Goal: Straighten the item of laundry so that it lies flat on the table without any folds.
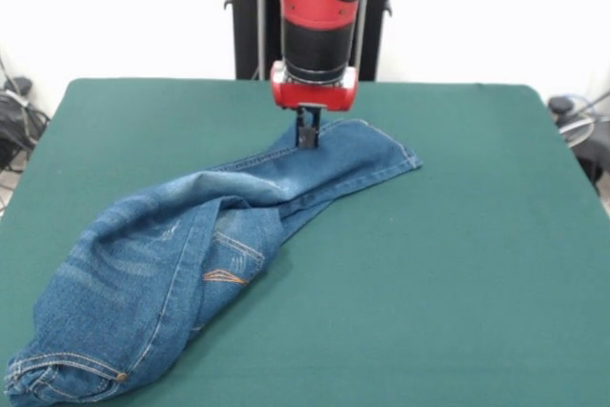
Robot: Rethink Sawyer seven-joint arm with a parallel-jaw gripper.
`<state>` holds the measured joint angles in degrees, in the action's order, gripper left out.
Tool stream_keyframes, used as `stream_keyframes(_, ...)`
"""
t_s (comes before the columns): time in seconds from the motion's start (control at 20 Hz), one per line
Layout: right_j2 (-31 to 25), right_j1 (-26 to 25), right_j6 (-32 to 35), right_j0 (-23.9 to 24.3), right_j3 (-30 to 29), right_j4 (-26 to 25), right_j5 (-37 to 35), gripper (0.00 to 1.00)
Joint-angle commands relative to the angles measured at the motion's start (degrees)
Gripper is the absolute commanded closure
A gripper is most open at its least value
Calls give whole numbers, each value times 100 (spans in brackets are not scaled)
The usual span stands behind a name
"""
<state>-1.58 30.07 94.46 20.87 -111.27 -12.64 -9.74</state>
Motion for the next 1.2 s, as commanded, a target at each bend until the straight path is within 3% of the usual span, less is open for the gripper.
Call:
stream_keyframes(0.05, -457, -123, 341, -213, 583, -84, -371, 100)
stream_keyframes(0.65, -513, -293, 644, -465, 560, 148, -316, 100)
stream_keyframes(1.2, -465, -561, 867, -474, 209, 50, 303, 100)
